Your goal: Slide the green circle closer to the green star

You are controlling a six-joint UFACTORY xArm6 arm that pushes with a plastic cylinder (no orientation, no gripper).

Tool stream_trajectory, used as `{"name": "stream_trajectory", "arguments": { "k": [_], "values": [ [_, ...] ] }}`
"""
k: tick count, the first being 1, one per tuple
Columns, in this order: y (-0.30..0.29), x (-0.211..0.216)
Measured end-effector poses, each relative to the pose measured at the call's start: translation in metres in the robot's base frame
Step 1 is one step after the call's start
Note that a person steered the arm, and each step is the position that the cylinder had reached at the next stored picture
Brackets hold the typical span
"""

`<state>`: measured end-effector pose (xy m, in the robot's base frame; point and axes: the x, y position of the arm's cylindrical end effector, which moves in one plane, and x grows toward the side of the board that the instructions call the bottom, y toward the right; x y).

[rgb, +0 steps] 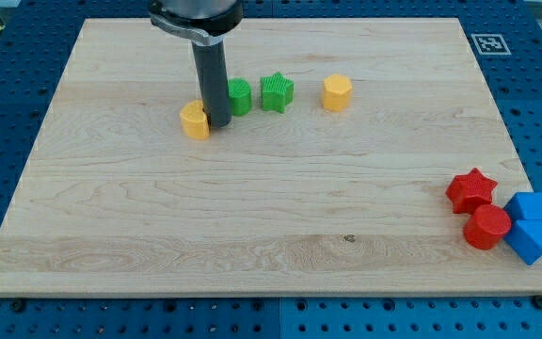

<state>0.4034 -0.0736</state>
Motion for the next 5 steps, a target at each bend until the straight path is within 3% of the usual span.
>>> {"name": "stream_trajectory", "arguments": {
  "k": [3,5],
  "values": [
    [0.001,-0.036],
    [-0.048,-0.041]
  ]
}}
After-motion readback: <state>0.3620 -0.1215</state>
